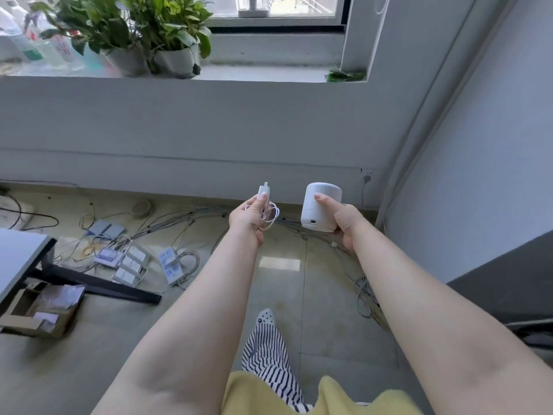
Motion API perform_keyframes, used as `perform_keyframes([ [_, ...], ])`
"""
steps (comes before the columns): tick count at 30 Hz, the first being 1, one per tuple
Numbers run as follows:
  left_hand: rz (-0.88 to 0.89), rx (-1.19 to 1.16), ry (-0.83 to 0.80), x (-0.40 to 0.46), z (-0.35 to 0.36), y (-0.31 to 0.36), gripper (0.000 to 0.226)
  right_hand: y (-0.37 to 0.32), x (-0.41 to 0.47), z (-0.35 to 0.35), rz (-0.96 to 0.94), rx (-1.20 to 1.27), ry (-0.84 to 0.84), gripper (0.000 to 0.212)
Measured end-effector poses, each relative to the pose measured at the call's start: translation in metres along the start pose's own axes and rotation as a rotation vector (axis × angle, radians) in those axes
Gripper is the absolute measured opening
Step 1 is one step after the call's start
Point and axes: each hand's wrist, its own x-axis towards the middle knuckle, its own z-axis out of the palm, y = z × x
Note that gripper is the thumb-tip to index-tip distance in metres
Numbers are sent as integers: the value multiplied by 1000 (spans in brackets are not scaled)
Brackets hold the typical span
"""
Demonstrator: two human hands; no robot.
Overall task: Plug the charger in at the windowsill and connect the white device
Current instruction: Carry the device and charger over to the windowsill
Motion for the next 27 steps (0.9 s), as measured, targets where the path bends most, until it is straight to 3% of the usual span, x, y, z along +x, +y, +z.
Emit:
perform_keyframes([
  [4,-26,35,-27,64,30,39,14,-43,60,25,3,-3,23,67],
  [8,-4,75,-32,135,58,86,30,-89,121,50,-16,35,47,62],
  [12,-19,113,-42,196,86,122,13,-126,173,71,-22,52,57,61],
  [18,-59,89,-48,266,119,151,16,-177,243,94,-31,70,53,59],
  [27,30,45,-63,376,192,226,11,-263,367,131,-114,57,19,60],
])
